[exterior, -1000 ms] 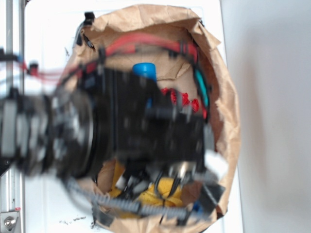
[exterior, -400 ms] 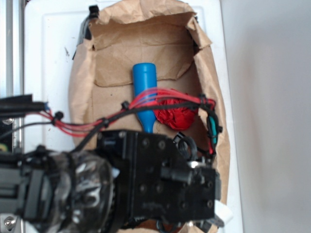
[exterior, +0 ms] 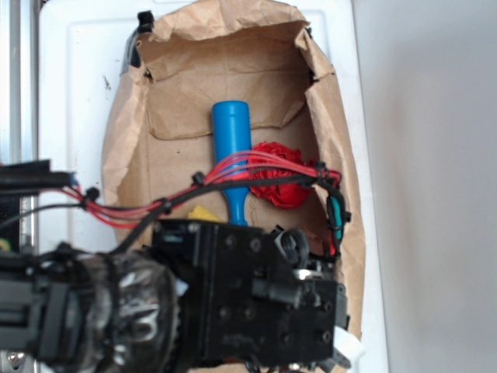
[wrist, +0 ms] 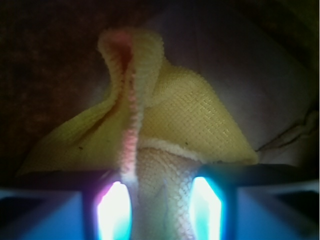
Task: Grab the yellow cloth.
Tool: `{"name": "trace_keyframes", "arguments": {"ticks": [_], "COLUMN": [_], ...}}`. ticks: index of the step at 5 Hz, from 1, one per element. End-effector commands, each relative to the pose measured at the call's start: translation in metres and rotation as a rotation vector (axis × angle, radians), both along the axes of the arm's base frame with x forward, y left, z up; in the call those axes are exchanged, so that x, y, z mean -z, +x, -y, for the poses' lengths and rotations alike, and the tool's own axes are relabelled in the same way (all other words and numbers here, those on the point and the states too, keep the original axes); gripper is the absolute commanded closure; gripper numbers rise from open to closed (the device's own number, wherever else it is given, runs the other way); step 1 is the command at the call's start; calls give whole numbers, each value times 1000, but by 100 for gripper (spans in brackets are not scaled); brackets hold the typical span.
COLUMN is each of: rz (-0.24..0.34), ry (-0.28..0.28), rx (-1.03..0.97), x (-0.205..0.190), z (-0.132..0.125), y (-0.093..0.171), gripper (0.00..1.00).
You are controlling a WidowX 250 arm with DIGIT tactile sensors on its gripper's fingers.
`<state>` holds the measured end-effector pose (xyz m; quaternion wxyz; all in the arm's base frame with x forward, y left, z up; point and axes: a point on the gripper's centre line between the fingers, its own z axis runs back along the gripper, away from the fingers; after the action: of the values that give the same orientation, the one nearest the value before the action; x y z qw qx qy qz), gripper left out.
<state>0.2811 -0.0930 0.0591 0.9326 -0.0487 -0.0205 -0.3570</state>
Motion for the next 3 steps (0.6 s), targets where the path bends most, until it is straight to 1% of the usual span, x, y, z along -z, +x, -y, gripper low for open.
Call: {"name": "trace_keyframes", "arguments": {"ticks": [1,3], "rz": [63,107], "ry": [-18,-14], "rx": [23,-30], "x": [-17,-29], "z": [7,-6], "y": [-4,1], "gripper": [100,100]}}
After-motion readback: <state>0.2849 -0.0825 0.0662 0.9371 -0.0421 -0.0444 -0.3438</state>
